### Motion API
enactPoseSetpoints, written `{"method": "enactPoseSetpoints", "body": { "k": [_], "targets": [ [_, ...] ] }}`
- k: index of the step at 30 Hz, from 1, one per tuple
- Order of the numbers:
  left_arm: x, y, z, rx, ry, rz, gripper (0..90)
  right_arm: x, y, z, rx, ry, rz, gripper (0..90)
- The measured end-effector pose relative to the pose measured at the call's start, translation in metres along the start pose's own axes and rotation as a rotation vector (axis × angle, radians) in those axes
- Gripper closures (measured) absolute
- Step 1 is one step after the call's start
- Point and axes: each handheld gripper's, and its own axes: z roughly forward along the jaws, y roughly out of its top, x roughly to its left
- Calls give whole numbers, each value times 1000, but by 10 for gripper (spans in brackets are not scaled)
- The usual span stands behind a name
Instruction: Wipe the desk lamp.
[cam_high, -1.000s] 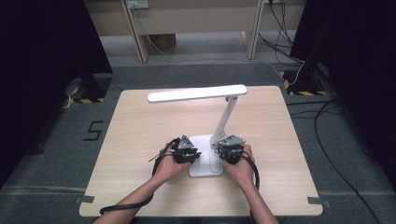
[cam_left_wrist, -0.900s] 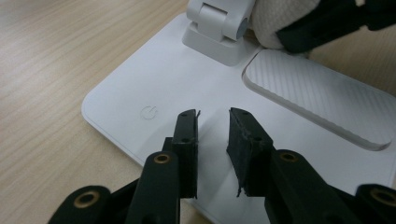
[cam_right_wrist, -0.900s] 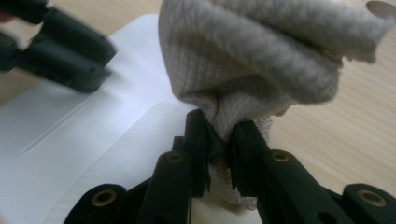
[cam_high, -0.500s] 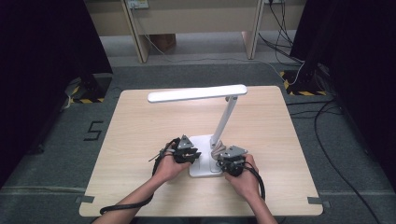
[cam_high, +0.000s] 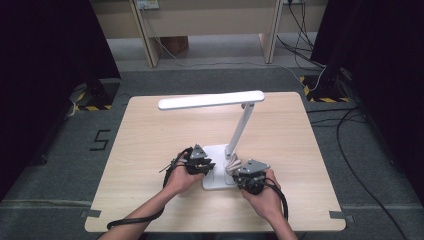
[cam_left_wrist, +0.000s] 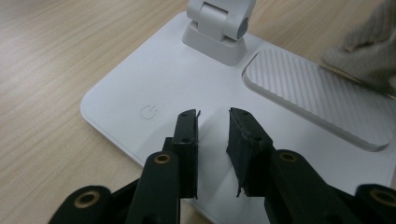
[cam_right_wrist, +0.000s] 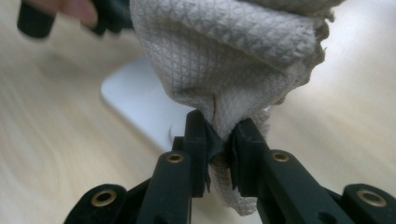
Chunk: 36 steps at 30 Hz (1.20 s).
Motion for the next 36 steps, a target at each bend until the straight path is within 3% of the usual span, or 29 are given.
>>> {"method": "enactPoseSetpoints", "body": {
  "k": [5,6,12,17,22,26,30,33,36],
  "targets": [
    [0,0,0,-1,-1,0,723,-4,23,17,-50,-24,-20,788],
    [0,0,0,-1,-1,-1,723,-7,30,29,-45,-37,-45,788],
    [1,0,0,-1,-3,-1,723,-12,28,50,-9,-27,-42,788],
    [0,0,0,-2,-2,1,723,-7,18,41,11,15,-29,788],
    [0,0,0,-3,0,1,723,11,2,21,34,93,-8,788],
    [0,0,0,2,2,7,723,16,0,16,41,118,-3,788],
    [-1,1,0,3,10,15,715,19,6,15,29,125,-4,785],
    [0,3,-3,14,26,37,683,15,12,16,2,104,7,781],
    [1,7,-13,-18,24,30,652,11,17,19,-25,84,20,780]
  ]
}}
